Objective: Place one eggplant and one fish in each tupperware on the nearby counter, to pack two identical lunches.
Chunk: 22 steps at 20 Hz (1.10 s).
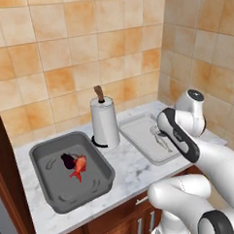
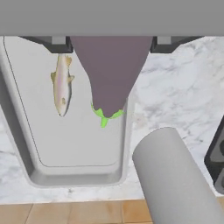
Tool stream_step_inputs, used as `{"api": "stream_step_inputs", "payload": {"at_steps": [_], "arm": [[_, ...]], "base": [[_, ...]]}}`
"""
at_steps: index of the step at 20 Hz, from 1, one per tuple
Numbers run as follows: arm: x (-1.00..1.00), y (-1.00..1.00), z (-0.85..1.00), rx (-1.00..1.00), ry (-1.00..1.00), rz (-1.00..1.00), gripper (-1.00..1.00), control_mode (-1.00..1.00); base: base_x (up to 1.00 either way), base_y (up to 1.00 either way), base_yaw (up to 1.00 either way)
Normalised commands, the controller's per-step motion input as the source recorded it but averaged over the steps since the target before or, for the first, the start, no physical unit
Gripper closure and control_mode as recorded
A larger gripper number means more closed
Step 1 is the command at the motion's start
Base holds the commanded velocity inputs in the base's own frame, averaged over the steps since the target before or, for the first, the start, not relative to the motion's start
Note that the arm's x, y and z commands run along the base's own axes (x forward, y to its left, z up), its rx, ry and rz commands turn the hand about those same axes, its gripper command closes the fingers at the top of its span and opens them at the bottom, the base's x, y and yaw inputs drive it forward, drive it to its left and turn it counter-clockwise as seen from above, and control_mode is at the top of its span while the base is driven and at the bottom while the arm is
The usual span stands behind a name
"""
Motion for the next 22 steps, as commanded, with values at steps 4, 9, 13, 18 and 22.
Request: {"api": "stream_step_inputs", "payload": {"at_steps": [4,9,13,18,22], "arm": [[0.24,-0.14,-0.48,0.0,0.04,0.0,1.0,-1.0],[0.27,-0.14,-0.45,0.0,0.02,0.0,1.0,-1.0],[0.36,-0.11,-0.42,0.0,0.01,0.0,1.0,-1.0],[0.52,-0.01,-0.35,0.0,0.02,0.0,1.0,-1.0],[0.63,-0.03,-0.19,0.0,0.07,0.0,-1.0,-1.0]], "base": [[0.0,0.0,0.0],[0.0,0.0,0.0],[0.0,0.0,0.0],[0.0,0.0,0.0],[0.0,0.0,0.0]]}}
